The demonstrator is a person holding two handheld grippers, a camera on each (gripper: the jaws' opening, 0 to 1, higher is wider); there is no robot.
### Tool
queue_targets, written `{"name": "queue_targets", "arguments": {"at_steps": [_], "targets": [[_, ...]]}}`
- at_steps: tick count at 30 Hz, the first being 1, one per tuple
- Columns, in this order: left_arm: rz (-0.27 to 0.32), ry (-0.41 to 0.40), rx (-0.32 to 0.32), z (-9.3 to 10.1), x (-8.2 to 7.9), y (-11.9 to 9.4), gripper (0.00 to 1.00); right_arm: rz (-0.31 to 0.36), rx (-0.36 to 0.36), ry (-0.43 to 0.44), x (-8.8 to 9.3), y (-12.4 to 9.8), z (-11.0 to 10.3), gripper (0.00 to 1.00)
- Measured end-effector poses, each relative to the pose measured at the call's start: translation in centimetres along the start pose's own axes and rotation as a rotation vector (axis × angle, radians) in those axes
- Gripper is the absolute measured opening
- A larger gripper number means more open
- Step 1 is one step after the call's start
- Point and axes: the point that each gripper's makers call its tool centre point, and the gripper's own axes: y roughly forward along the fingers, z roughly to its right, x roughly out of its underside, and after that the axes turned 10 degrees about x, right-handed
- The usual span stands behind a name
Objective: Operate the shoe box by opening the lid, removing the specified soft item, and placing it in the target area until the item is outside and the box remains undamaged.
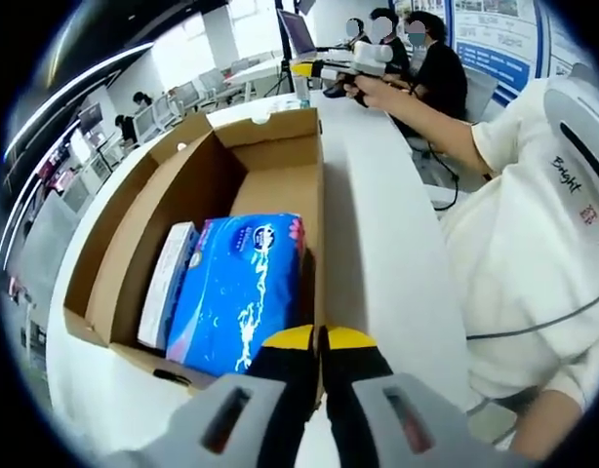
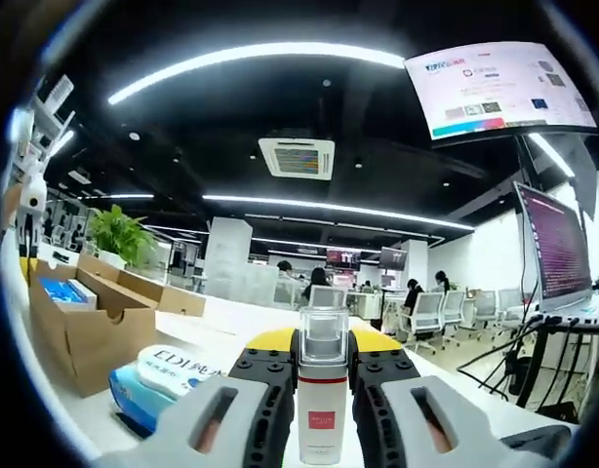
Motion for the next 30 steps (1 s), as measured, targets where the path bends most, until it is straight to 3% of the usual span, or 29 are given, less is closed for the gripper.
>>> {"name": "queue_targets", "arguments": {"at_steps": [8, 18, 30], "targets": [[-0.010, -0.003, 0.006, -0.1, 0.0, 0.1, 0.02, -0.012, -0.015, -0.003, 0.6, 0.2, -0.1, 0.18], [-0.018, 0.001, 0.003, -0.1, 0.1, 0.2, 0.02, -0.067, -0.019, 0.028, 2.6, 0.2, 0.0, 0.18], [-0.023, 0.000, 0.013, -0.1, 0.2, 0.5, 0.02, -0.053, -0.015, 0.034, 1.5, 0.6, 0.3, 0.18]]}}
